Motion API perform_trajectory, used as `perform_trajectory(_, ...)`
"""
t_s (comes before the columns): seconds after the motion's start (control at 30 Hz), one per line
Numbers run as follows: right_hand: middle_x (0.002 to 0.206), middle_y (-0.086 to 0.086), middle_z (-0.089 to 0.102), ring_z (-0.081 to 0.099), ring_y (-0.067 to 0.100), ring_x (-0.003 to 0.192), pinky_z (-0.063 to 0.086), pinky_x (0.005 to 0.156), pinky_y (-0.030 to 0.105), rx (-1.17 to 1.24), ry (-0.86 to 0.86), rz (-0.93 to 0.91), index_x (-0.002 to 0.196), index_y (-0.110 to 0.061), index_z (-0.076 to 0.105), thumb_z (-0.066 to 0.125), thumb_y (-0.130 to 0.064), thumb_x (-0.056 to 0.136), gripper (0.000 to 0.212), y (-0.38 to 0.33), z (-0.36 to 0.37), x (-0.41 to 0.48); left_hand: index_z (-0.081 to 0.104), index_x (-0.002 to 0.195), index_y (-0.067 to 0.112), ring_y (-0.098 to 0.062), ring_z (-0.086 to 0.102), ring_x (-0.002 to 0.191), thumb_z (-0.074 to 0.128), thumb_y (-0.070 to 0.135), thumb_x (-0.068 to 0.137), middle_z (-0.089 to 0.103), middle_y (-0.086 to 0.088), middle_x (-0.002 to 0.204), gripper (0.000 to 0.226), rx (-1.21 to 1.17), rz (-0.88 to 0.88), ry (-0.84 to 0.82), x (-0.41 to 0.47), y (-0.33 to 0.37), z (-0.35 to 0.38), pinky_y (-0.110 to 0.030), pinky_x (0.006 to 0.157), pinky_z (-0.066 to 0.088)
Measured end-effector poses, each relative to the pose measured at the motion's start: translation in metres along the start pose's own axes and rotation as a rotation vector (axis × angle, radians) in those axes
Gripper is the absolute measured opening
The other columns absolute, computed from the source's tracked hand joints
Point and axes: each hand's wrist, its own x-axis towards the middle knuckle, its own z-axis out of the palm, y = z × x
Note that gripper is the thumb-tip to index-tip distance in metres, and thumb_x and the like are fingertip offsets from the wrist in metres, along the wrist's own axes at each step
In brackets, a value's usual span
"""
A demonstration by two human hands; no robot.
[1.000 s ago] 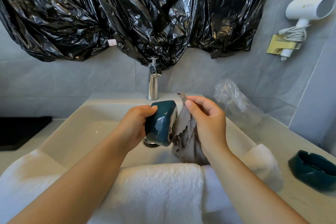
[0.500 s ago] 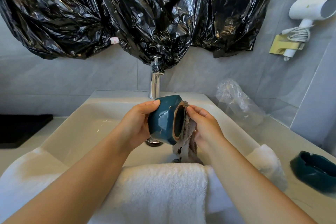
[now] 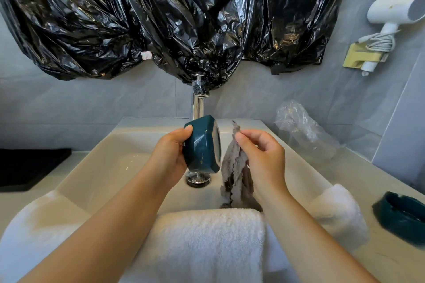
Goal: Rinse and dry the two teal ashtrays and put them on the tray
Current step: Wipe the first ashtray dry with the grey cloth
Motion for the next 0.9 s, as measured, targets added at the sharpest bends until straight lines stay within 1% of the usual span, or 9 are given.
perform_trajectory(0.07, 0.087, -0.011, 0.071, 0.065, 0.004, 0.086, 0.049, 0.065, 0.007, -0.016, -0.043, -0.048, 0.089, -0.023, 0.072, 0.071, -0.022, 0.087, 0.002, -0.003, 0.003, -0.002, 0.059, 0.098, 0.008, -0.022, 0.062, 0.078, 0.045, 0.016, 0.098, 0.064, -0.009, 0.085, 0.017, 0.091, -0.019, -0.017, 0.001, -0.003, 0.002, -0.035, 0.067, 0.053)
perform_trajectory(0.13, 0.087, -0.010, 0.072, 0.066, 0.005, 0.085, 0.049, 0.065, 0.007, -0.005, -0.055, -0.033, 0.088, -0.024, 0.072, 0.070, -0.021, 0.088, 0.003, -0.004, 0.006, -0.001, 0.059, 0.098, 0.001, -0.027, 0.063, 0.079, 0.047, 0.015, 0.097, 0.064, -0.015, 0.089, 0.018, 0.180, -0.034, -0.030, 0.000, -0.005, 0.004, -0.038, 0.070, 0.055)
perform_trajectory(0.2, 0.089, -0.009, 0.072, 0.066, 0.005, 0.086, 0.051, 0.068, 0.009, 0.009, -0.080, -0.011, 0.090, -0.023, 0.073, 0.070, -0.020, 0.088, 0.005, -0.002, 0.008, 0.000, 0.058, 0.110, -0.006, -0.033, 0.063, 0.088, 0.049, 0.016, 0.097, 0.064, -0.024, 0.099, 0.027, 0.248, -0.043, -0.042, 0.000, -0.007, 0.005, -0.046, 0.081, 0.055)
perform_trajectory(0.3, 0.091, -0.007, 0.072, 0.066, 0.005, 0.086, 0.053, 0.070, 0.013, 0.003, -0.146, 0.020, 0.094, -0.021, 0.072, 0.070, -0.021, 0.088, 0.007, -0.001, 0.009, -0.001, 0.060, 0.116, -0.003, -0.037, 0.064, 0.100, 0.052, 0.018, 0.096, 0.065, -0.026, 0.112, 0.030, 0.294, -0.052, -0.056, -0.001, -0.009, 0.005, -0.055, 0.095, 0.050)
perform_trajectory(0.4, 0.087, -0.005, 0.071, 0.064, 0.000, 0.077, 0.050, 0.066, 0.011, 0.008, -0.236, 0.022, 0.091, -0.018, 0.071, 0.071, -0.017, 0.086, 0.005, -0.002, 0.009, -0.003, 0.061, 0.115, -0.001, -0.040, 0.064, 0.100, 0.051, 0.019, 0.097, 0.065, -0.025, 0.112, 0.029, 0.285, -0.046, -0.031, 0.000, -0.010, 0.004, -0.052, 0.090, 0.053)
perform_trajectory(0.53, 0.083, -0.001, 0.071, 0.065, 0.002, 0.075, 0.051, 0.067, 0.013, -0.006, -0.341, -0.010, 0.084, -0.016, 0.068, 0.073, -0.010, 0.083, 0.008, -0.001, 0.011, -0.006, 0.063, 0.099, 0.004, -0.028, 0.067, 0.083, 0.045, 0.017, 0.099, 0.069, -0.016, 0.092, 0.022, 0.181, 0.003, 0.001, 0.002, -0.008, 0.000, -0.040, 0.071, 0.055)
perform_trajectory(0.67, 0.080, -0.004, 0.069, 0.064, 0.000, 0.072, 0.050, 0.067, 0.011, -0.064, -0.361, -0.020, 0.084, -0.015, 0.068, 0.074, -0.011, 0.083, 0.007, 0.001, 0.013, -0.009, 0.060, 0.101, 0.007, -0.027, 0.066, 0.085, 0.042, 0.017, 0.100, 0.068, -0.013, 0.093, 0.021, 0.042, 0.028, 0.026, 0.002, -0.004, -0.001, -0.042, 0.077, 0.055)
perform_trajectory(0.8, 0.087, -0.004, 0.071, 0.066, 0.009, 0.085, 0.051, 0.072, 0.013, -0.097, -0.347, 0.040, 0.085, -0.022, 0.069, 0.071, -0.019, 0.086, 0.004, 0.003, 0.012, -0.008, 0.061, 0.099, 0.008, -0.024, 0.064, 0.086, 0.041, 0.018, 0.100, 0.067, -0.009, 0.090, 0.022, -0.163, -0.002, 0.044, 0.002, 0.000, -0.001, -0.041, 0.074, 0.052)
perform_trajectory(0.9, 0.090, -0.002, 0.071, 0.065, 0.011, 0.088, 0.049, 0.071, 0.013, -0.114, -0.314, 0.091, 0.090, -0.020, 0.070, 0.069, -0.021, 0.088, 0.002, 0.005, 0.011, -0.007, 0.063, 0.097, 0.009, -0.022, 0.064, 0.086, 0.040, 0.019, 0.101, 0.069, -0.007, 0.086, 0.025, -0.257, -0.018, 0.041, 0.001, 0.002, -0.002, -0.041, 0.074, 0.050)
